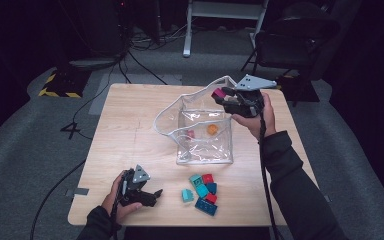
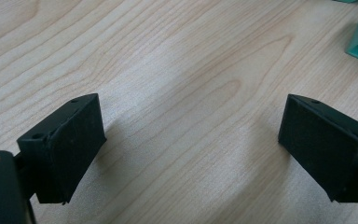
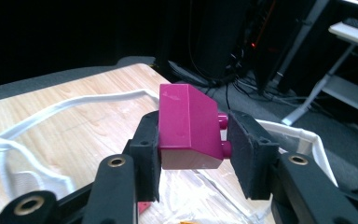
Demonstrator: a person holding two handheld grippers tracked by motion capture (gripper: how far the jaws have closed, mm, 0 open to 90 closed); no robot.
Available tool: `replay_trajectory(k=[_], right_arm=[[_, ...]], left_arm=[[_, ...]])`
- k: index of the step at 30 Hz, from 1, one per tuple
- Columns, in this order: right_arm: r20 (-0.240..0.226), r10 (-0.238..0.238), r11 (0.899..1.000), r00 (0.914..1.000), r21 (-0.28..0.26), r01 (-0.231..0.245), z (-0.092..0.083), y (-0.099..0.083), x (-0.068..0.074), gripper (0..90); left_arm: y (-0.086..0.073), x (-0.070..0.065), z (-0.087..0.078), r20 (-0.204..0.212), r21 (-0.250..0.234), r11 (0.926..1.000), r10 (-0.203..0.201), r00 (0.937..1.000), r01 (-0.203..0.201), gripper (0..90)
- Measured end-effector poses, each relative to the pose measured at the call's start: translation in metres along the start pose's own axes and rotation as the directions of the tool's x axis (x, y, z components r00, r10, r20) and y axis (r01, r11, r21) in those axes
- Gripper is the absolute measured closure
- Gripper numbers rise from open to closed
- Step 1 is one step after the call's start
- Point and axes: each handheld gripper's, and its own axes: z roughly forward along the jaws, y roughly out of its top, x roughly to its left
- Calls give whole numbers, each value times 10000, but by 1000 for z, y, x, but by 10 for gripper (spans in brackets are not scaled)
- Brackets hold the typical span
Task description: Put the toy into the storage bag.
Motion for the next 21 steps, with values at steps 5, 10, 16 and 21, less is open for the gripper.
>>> replay_trajectory(k=[5, 10, 16, 21], right_arm=[[269, 310, 9992, 9992, 263, -317, 10, -4, -10, 575], [554, 520, 9969, 9971, 564, -551, 19, -9, -18, 575], [924, 782, 9945, 9926, 628, -842, 23, -13, -25, 574], [972, 899, 9924, 9912, 755, -974, 25, -14, -27, 543]], left_arm=[[0, 0, 0, 3, 1, 10000, -3, 10000, 3, 72], [0, 0, 0, 1, 4, 10000, 1, 10000, -1, 72], [0, 0, 0, 18, 22, 10000, 0, 10000, 0, 72], [0, 0, 0, 19, 19, 10000, -6, 10000, 6, 72]])
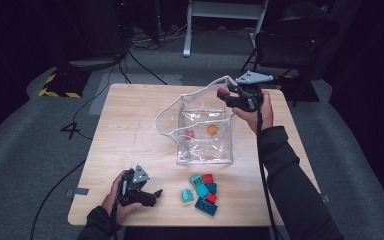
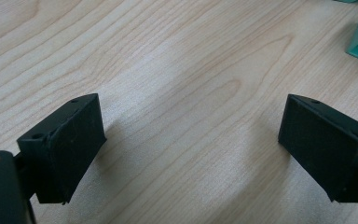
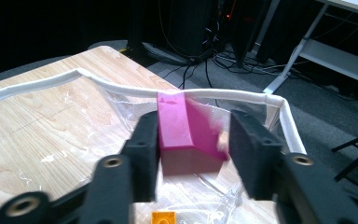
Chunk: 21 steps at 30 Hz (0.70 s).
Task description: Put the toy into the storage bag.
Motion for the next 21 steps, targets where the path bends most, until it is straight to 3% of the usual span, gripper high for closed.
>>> replay_trajectory(k=[11, 21], right_arm=[[-69, -210, 9997, 9998, -148, 209, -8, -1, 4, 501], [-489, -346, 9976, 9982, -619, 316, -33, -6, 8, 465]], left_arm=[[0, 0, 0, -19, 5, 10000, 21, 10000, -21, 71], [0, 0, 0, -20, 5, 10000, 0, 10000, 0, 71]])
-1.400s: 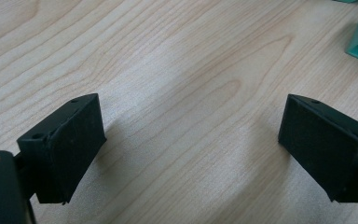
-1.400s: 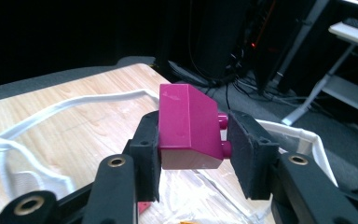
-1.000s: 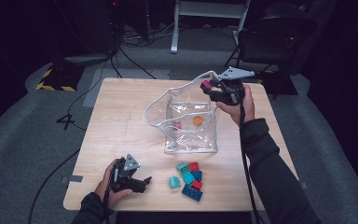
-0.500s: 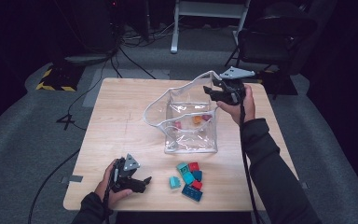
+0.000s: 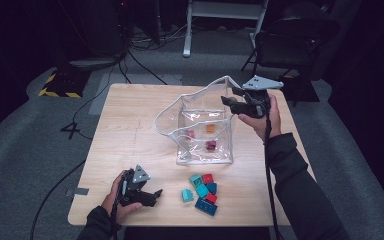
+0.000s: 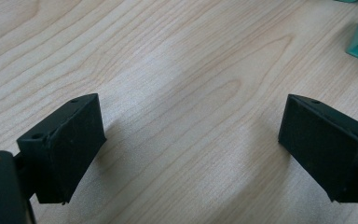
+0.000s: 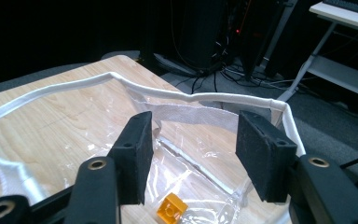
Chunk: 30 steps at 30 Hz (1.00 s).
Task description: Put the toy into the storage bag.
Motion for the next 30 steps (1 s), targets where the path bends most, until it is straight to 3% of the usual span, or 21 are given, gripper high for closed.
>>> replay_trajectory(k=[15, 25, 30], right_arm=[[-759, -549, 9983, 9956, -225, 533, -42, -22, 20, 449], [-1466, -1023, 9947, 9839, -136, 1015, -55, -53, 43, 444], [-1763, -1100, 9931, 9782, 210, 1155, -53, -75, 53, 441]], left_arm=[[0, 0, 0, -16, -16, 10000, -10, 10000, 10, 71], [0, 0, 0, -11, -17, 10000, -3, 10000, 3, 71], [0, 0, 0, -13, -11, 10000, -6, 10000, 6, 71]])
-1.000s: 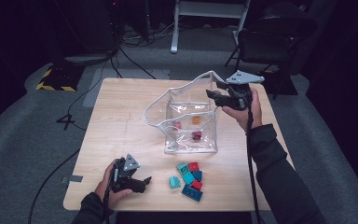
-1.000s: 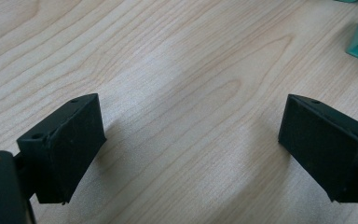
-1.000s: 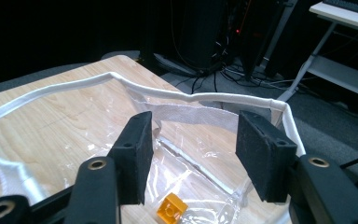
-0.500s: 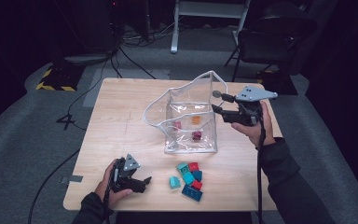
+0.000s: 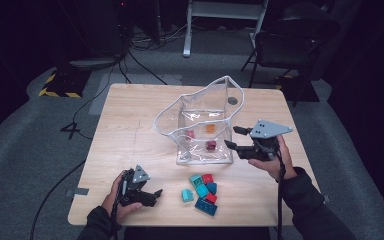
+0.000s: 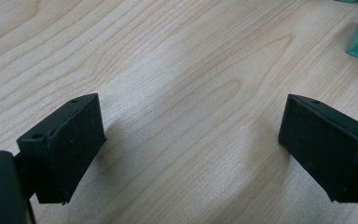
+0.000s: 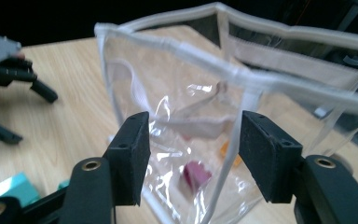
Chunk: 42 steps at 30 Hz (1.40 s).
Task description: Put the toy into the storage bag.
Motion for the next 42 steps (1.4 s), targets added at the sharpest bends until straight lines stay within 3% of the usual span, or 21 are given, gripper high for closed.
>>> replay_trajectory(k=[8, 12, 17, 22, 28, 37, 42], right_arm=[[-694, -258, 9991, 9973, 325, 281, 6, -27, 19, 419], [-1239, -339, 9976, 9917, 564, 411, 13, -41, 31, 413], [-2060, -445, 9948, 9775, 802, 622, 22, -59, 43, 402], [-2418, -362, 9927, 9697, 1028, 627, 29, -75, 50, 399], [-3181, -239, 9919, 9477, 1104, 621, 35, -91, 54, 391], [-3436, -224, 9855, 9388, 1505, 786, 49, -103, 62, 389], [-3320, -219, 9792, 9430, 1833, 872, 57, -107, 65, 398]], left_arm=[[0, 0, 0, -18, 1, 10000, 23, 10000, -23, 71], [0, 0, 0, -1, -6, 10000, -14, 10000, 14, 71], [0, 0, 0, -23, 3, 10000, 17, 10000, -17, 71], [0, 0, 0, -39, 8, 10000, 10, 10000, -9, 70], [0, 0, 0, -33, 4, 10000, 9, 10000, -9, 71], [0, 0, 0, -30, 5, 10000, 5, 10000, -5, 71], [0, 0, 0, -40, 5, 10000, 4, 10000, -4, 70]])
